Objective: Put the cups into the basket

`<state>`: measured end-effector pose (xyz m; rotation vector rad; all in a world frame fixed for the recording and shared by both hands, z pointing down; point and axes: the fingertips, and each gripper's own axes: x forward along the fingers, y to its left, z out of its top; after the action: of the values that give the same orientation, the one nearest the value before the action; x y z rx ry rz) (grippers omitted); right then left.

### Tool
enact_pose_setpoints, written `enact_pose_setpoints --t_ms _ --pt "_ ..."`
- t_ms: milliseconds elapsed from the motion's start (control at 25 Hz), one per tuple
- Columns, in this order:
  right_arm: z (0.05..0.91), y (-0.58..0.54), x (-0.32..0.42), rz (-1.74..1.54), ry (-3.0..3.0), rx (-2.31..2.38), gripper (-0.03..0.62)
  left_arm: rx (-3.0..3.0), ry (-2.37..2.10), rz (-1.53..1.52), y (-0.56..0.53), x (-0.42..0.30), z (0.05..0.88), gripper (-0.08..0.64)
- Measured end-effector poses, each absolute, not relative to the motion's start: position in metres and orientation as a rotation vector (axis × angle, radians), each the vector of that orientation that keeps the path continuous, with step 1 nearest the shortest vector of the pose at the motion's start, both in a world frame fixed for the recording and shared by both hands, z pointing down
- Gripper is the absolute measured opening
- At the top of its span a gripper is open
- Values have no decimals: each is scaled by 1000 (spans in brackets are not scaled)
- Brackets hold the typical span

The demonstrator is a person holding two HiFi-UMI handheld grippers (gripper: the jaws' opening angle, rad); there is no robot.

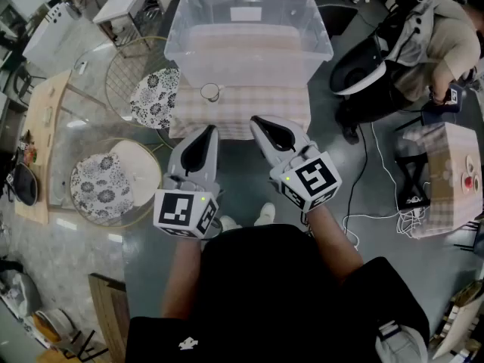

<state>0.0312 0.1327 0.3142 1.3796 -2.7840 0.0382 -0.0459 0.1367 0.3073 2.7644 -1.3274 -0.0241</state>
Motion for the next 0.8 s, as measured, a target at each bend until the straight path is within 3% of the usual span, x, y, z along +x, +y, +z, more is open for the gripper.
enact_pose_setpoints --t_ms 800 --pt "313 132 65 34 -2835 1342 1 2725 -1390 20 139 -17 313 5"
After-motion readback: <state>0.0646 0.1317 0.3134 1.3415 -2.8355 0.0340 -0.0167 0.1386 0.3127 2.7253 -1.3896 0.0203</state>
